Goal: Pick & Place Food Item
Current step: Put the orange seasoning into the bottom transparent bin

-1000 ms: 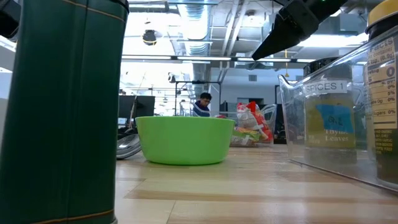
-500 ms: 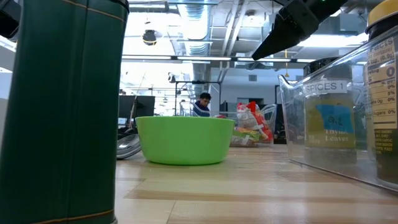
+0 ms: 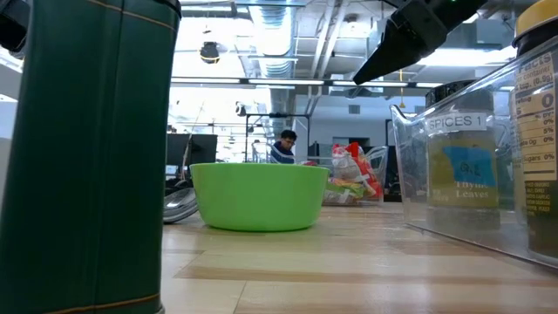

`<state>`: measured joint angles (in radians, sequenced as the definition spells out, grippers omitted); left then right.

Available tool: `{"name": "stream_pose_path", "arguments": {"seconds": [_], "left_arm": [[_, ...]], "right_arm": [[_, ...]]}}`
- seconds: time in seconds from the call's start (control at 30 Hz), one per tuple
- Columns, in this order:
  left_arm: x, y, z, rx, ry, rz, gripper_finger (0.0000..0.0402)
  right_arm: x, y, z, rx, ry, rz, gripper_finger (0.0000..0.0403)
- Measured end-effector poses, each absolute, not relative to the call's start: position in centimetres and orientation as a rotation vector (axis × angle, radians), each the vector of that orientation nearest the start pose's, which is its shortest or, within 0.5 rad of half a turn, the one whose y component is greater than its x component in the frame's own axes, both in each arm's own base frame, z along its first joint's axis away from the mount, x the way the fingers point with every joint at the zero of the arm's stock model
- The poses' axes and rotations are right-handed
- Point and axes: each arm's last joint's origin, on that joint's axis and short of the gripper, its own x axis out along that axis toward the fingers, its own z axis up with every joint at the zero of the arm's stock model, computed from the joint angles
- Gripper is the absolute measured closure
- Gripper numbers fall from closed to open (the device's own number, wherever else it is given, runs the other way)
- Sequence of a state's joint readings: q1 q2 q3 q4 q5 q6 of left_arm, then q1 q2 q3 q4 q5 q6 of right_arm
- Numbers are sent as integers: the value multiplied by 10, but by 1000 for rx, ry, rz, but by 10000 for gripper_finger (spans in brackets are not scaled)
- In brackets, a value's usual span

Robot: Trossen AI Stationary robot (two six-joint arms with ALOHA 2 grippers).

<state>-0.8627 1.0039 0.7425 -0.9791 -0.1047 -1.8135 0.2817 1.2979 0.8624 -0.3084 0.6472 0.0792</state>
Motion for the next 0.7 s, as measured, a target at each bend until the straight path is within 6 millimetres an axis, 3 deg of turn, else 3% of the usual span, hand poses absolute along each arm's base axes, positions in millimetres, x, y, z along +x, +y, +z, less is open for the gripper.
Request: {"name": "stream_pose_path", "arguments": {"seconds": [0.7], "left_arm": [[109, -123, 231, -928, 1235, 432, 401]], "right_arm": [[258, 56, 247, -260, 653, -374, 133]]}}
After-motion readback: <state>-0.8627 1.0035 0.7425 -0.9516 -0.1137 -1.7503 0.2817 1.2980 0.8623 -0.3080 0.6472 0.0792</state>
